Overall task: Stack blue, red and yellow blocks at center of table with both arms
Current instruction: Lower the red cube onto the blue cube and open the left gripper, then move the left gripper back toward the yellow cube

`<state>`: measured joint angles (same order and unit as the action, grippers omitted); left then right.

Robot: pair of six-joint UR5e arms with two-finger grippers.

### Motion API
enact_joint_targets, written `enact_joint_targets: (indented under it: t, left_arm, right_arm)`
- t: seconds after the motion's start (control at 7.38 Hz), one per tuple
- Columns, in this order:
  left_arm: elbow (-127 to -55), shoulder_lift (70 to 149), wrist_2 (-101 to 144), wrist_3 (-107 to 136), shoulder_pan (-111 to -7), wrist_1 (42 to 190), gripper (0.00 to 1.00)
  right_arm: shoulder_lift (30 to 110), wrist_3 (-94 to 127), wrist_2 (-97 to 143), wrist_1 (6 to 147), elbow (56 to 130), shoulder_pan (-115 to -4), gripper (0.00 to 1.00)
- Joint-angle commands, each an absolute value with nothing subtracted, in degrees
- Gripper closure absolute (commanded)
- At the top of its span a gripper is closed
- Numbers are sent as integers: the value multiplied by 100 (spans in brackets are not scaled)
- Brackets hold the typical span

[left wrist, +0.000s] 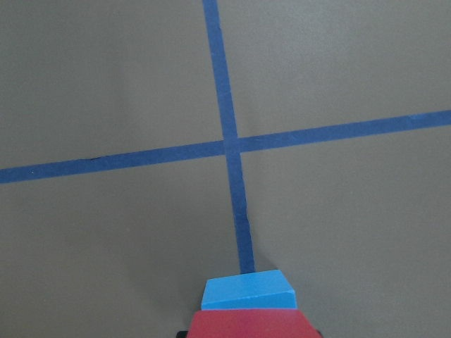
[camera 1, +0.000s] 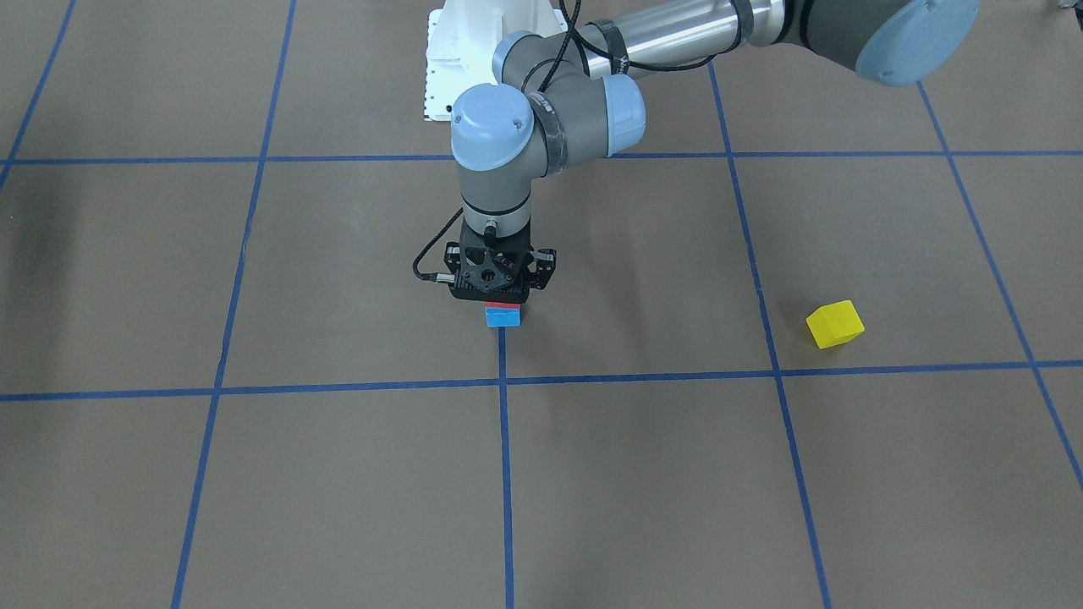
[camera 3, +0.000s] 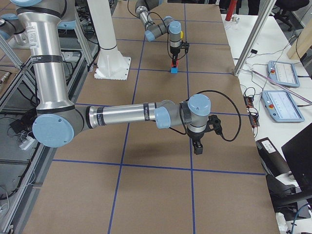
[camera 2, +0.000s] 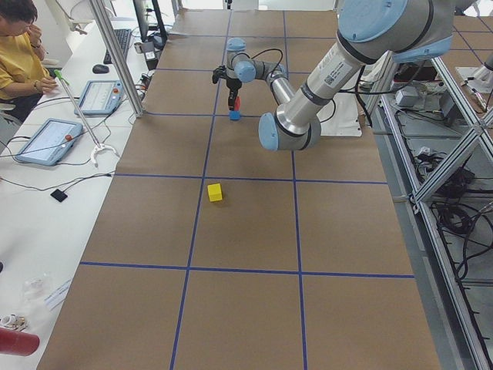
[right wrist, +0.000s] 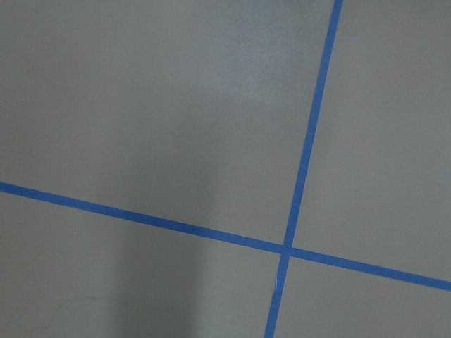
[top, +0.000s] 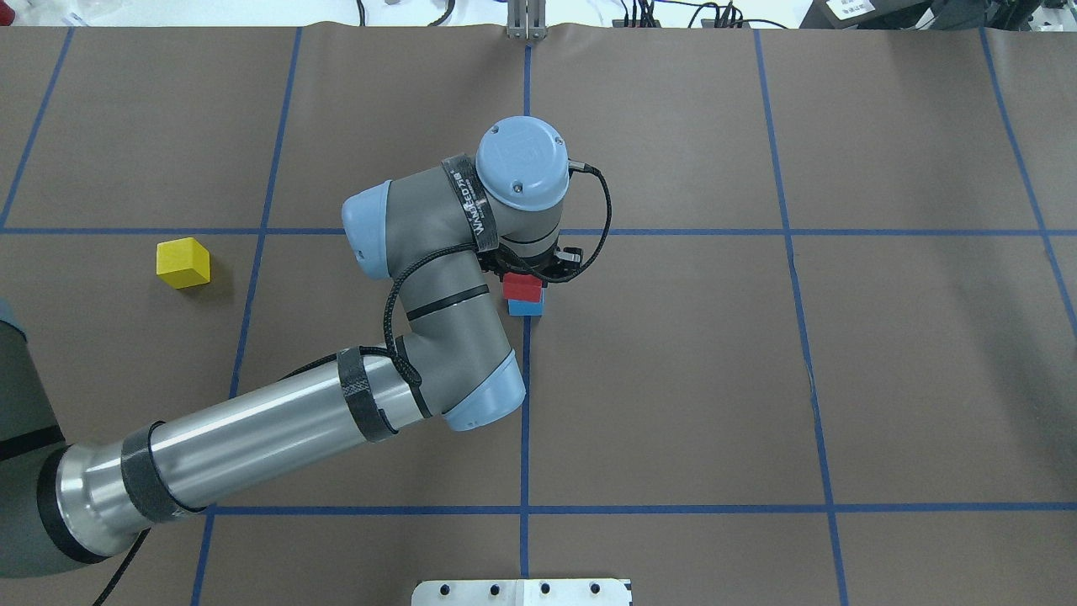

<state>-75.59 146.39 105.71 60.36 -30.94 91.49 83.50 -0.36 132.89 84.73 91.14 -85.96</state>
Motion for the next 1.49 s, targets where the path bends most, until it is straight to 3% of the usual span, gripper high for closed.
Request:
enact_joint_targets:
  t: [0.0,0.14,0.27,0.41,0.54,0.95,1.35]
  left_arm:
    - [-7559,14634,10564,6029,-3094,9149,59]
    - [-7559,14634,10564,6029,-3094,9149,50]
    - [-7559,14634,10564,6038,-3094,9149,34]
    - [-7567,14616,10512,6038,-3085,9149,10]
    - [-7567,14608,10416,6064,-3015,9228,0]
    - [-8109,14442,10449,5541,-3276,9142,0]
    - [-9882,12453,11449,3429,-4408,9096,0]
  right_arm:
    - [8350,-26,13298,8473,9114,-8596,0]
    - [8350,-26,13289,8473,9114,-8596,0]
    - [8350,-26,13289,8473,9114,-8596,0]
    - [8341,-18,13289,8473,9114,-8596,0]
    - [8341,-9,13289,8464,9114,-8596,0]
    - [8341,-9,13289,8464,9114,-8596,0]
    - [8350,0,13298,8464,9114,-8596,0]
